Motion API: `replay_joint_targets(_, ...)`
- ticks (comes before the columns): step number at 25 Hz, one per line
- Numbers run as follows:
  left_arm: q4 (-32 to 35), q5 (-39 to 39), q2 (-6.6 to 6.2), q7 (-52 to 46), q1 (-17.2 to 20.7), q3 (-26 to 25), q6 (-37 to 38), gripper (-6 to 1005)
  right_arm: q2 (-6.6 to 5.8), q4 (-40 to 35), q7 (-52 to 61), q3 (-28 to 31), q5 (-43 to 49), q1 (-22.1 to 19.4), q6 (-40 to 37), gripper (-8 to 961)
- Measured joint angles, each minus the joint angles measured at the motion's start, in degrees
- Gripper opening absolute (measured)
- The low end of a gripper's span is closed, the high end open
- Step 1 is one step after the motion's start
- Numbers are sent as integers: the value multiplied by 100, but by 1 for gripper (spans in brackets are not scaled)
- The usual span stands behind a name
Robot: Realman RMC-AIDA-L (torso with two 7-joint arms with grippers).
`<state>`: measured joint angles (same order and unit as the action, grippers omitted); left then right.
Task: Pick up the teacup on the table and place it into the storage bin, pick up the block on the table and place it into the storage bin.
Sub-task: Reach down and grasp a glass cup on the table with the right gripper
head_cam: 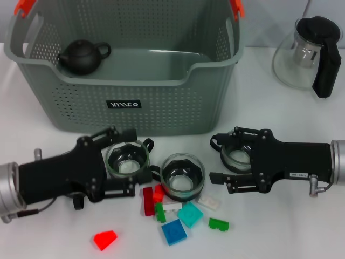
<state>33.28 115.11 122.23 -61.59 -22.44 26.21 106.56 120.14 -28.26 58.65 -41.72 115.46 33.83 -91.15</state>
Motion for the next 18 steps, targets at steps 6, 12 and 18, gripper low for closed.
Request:
replay_joint_targets(6, 13, 530, -1, -3, -24, 20, -218, 932, 14, 8, -66, -67, 34, 12, -103, 881)
replay_joint_targets(12, 29, 722, 2, -14, -77, 25, -468, 932, -11, 9, -14, -213, 67, 18, -98, 880)
replay_joint_targets(18, 11, 712, 3, 12, -117, 27, -468, 933, -27, -17, -5, -166, 73, -52, -69, 881)
